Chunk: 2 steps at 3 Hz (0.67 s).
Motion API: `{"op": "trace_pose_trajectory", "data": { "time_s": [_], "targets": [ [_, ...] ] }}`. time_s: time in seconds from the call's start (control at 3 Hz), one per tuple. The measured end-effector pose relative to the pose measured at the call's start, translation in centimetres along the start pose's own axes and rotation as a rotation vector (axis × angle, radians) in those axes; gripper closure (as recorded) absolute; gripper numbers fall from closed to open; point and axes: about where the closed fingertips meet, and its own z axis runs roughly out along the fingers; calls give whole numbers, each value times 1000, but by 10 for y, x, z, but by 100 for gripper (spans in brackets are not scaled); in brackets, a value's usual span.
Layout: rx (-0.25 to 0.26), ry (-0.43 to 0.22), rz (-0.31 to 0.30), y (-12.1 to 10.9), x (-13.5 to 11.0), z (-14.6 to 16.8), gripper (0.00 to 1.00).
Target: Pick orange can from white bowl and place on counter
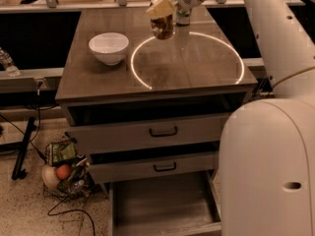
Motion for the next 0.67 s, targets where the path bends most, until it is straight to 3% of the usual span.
{"op": "trace_pose_trajectory", "data": {
  "time_s": [0.33, 0.67],
  "targets": [
    [-22, 42, 38, 2, 33, 23, 100],
    [-35, 42, 72, 0, 54, 40, 84]
  ]
}}
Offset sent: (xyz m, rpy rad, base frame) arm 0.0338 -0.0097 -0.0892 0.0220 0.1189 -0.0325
